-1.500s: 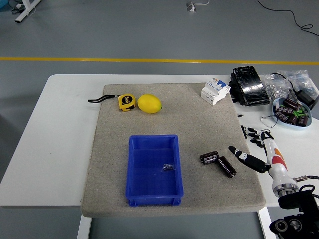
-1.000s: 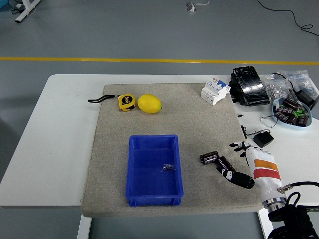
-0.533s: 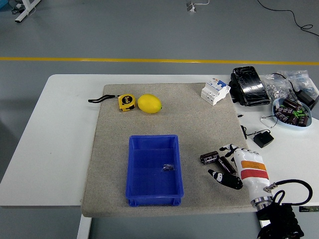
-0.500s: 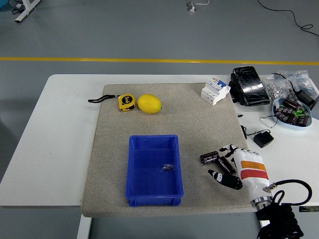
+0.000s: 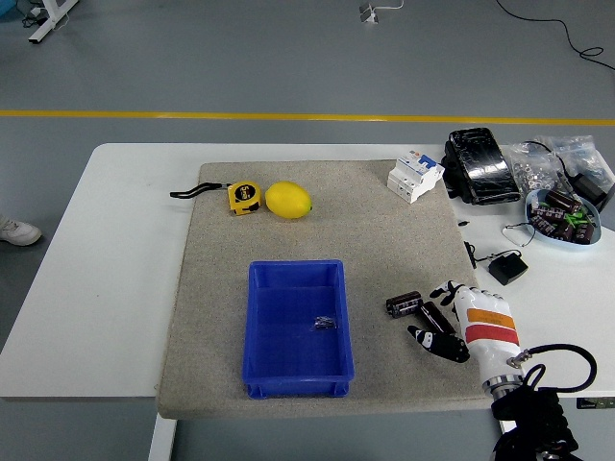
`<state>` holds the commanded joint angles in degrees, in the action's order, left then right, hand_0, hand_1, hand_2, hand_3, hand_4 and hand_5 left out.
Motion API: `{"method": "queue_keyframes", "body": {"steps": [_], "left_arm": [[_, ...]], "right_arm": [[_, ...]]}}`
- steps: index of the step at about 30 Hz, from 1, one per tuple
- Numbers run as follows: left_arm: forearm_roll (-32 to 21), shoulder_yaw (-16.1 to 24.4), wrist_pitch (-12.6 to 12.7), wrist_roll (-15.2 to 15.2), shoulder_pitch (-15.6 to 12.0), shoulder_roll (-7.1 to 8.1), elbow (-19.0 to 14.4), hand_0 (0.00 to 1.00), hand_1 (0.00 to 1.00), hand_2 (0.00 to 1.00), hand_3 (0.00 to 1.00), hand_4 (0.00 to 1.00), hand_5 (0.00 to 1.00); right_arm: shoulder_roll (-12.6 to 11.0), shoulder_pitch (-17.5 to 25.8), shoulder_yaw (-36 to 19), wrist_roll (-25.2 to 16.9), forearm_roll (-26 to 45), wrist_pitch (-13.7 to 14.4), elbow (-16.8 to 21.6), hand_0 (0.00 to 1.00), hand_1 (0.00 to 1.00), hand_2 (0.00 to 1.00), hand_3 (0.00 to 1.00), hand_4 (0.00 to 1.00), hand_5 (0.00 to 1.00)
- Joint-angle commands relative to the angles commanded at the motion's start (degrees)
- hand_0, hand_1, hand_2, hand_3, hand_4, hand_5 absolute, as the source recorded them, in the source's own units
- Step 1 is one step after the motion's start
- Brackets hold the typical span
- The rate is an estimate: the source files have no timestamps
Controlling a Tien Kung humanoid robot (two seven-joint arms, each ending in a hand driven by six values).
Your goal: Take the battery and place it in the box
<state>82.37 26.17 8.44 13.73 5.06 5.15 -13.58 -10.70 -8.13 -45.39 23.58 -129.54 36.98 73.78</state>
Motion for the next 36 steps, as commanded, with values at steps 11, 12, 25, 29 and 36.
{"method": "queue_keyframes", "body": {"steps": [11,12,25,29,36], "left_arm": [[0.7,0.4,0.0,0.2,-0.1,0.06,-0.1,0.74,0.651,0.719,0.669,0.71,0.668],[0.7,0.4,0.0,0.2,-0.1,0.05,-0.1,0.74,0.651,0.719,0.669,0.71,0.668],[1.0,0.4,-0.2,0.3,0.0,0.05,-0.1,0.741,0.651,0.719,0.669,0.71,0.666],[1.6,0.7,-0.4,0.4,0.1,0.09,-0.1,0.741,0.65,0.719,0.67,0.71,0.666],[2.2,1.1,-0.6,0.5,0.1,0.14,-0.2,0.741,0.65,0.717,0.67,0.71,0.667]], "right_arm": [[0.6,-0.3,0.2,0.2,1.0,0.0,-2.8,0.284,0.422,0.462,0.491,0.998,0.327],[0.7,-0.3,0.2,0.2,1.1,0.0,-3.0,0.284,0.422,0.462,0.491,0.998,0.327],[1.7,-1.6,0.3,0.2,1.9,0.0,-5.2,0.228,0.372,0.423,0.447,0.913,0.246],[1.7,-1.8,0.4,0.1,2.0,0.0,-5.2,0.226,0.363,0.419,0.447,0.87,0.222],[1.7,-2.1,0.2,0.1,2.5,0.0,-5.4,0.201,0.35,0.41,0.444,0.846,0.221]]}}
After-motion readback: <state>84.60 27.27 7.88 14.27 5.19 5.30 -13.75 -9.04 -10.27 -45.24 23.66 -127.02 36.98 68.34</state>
